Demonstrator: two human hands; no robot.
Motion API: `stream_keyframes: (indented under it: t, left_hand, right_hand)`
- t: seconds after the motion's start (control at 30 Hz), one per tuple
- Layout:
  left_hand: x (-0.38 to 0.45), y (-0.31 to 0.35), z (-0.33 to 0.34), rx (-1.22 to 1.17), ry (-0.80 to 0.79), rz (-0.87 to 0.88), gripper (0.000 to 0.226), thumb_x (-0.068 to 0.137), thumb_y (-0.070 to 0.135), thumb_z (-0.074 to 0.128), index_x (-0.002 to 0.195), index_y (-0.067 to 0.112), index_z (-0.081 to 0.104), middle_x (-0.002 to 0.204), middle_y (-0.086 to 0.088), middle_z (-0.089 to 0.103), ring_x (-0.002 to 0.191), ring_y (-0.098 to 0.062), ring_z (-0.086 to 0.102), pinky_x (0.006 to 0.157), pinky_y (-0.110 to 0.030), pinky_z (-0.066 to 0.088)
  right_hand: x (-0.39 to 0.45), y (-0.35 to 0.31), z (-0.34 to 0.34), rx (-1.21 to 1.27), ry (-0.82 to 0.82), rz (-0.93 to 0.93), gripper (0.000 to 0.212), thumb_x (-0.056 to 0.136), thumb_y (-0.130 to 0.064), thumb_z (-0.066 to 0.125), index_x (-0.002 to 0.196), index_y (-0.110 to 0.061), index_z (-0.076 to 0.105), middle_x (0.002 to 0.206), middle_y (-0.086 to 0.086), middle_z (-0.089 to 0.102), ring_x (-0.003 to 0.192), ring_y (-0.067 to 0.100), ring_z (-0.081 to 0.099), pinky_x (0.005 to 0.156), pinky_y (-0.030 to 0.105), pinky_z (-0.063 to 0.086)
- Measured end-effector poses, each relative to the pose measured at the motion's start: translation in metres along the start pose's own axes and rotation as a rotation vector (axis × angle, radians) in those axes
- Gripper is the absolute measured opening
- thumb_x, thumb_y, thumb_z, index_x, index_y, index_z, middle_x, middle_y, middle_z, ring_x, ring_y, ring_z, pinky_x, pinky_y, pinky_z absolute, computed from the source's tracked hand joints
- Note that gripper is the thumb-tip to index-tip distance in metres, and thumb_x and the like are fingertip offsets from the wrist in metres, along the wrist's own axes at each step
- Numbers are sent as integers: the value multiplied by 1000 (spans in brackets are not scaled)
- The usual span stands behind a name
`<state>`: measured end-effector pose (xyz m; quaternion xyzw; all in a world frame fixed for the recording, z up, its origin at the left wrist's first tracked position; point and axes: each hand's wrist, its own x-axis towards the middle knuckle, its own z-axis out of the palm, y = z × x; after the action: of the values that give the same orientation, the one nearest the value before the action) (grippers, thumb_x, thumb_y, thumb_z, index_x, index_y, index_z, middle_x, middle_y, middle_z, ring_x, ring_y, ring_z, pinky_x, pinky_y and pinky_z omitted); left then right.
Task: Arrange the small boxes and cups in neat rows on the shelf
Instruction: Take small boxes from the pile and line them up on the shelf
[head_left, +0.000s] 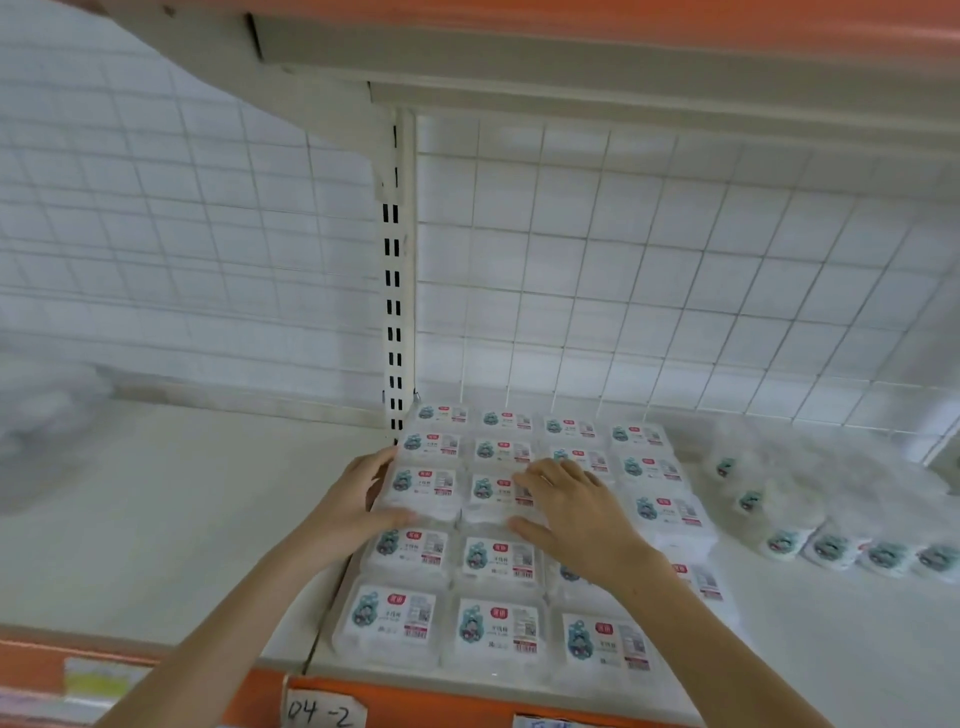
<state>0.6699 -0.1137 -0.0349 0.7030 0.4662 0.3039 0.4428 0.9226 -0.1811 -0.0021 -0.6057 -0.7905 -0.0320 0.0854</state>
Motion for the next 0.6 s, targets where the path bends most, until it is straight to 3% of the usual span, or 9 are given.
stream_keyframes:
  t: [0.1, 0.43, 0.53, 0.6]
  left_hand:
    - [5, -10, -2, 49, -22, 7, 98, 50, 60, 81, 134, 31, 39, 130, 4, 46, 117, -13, 52, 96, -43, 47]
    - [12, -8, -3, 51, -41, -30, 92, 49, 41, 82, 130, 29, 38, 126, 1, 49, 111, -14, 55, 91, -42, 51]
    - [4, 9, 1, 54, -41, 1, 68, 64, 18, 81, 119, 25, 42, 114, 9, 53, 106, -10, 56, 83, -29, 51]
    - [-6, 20, 2, 102, 45, 60, 57, 74, 12, 74, 116, 27, 39, 108, 15, 48, 99, -5, 52, 79, -20, 44]
  right_hand:
    - [0, -2, 1, -5, -47, 37, 49, 92, -46, 45, 133, -18, 42, 136, -2, 40, 127, 18, 36, 106, 33, 29]
    - [-9, -22, -3, 63, -10, 165, 56, 92, -44, 46, 141, -21, 32, 146, -5, 33, 135, 14, 27, 112, 33, 17]
    - [-17, -29, -8, 114, 44, 176, 60, 90, -45, 51, 142, -24, 30, 149, -6, 28, 137, 15, 23, 112, 35, 16]
    - [-26, -31, -13, 135, 95, 170, 58, 90, -44, 52, 140, -23, 32, 147, -6, 31, 136, 15, 26, 111, 34, 18]
